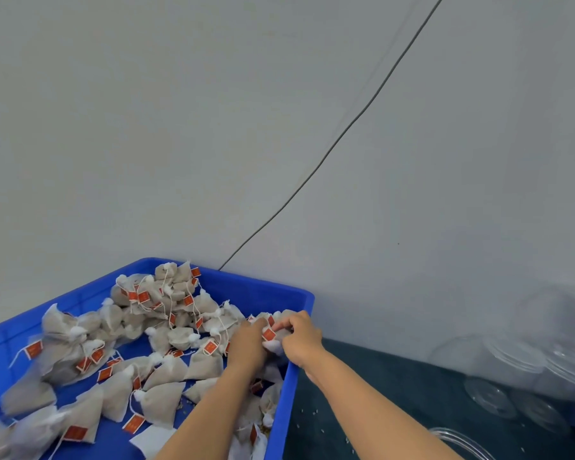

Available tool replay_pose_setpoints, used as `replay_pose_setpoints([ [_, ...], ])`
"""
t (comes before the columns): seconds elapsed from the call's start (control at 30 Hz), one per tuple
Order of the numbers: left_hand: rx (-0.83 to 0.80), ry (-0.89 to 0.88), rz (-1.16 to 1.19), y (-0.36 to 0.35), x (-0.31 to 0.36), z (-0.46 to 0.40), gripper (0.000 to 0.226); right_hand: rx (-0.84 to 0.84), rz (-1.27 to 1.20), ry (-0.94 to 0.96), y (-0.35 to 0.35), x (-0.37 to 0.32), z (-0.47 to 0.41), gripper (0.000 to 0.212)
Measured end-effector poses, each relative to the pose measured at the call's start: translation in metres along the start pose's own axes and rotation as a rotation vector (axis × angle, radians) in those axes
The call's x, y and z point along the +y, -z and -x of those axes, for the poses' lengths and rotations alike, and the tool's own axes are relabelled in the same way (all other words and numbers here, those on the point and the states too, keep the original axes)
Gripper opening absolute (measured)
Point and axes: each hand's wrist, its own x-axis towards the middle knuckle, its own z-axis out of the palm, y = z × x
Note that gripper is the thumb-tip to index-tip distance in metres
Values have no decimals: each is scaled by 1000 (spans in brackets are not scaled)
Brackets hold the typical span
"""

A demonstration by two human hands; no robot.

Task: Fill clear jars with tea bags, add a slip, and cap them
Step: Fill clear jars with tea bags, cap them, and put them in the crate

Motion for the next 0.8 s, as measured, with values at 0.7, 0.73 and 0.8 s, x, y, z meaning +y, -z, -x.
replay_pose_setpoints([
  [0.7,-123,580,1706,162,33,81,32,108,-329,237,36,-42,93,30],
  [0.73,-129,587,1734,167,40,88,33,65,-369,240,40,-46,100,29],
  [0.8,-142,560,1735,176,57,102,32,-14,-424,221,49,-53,114,30],
])
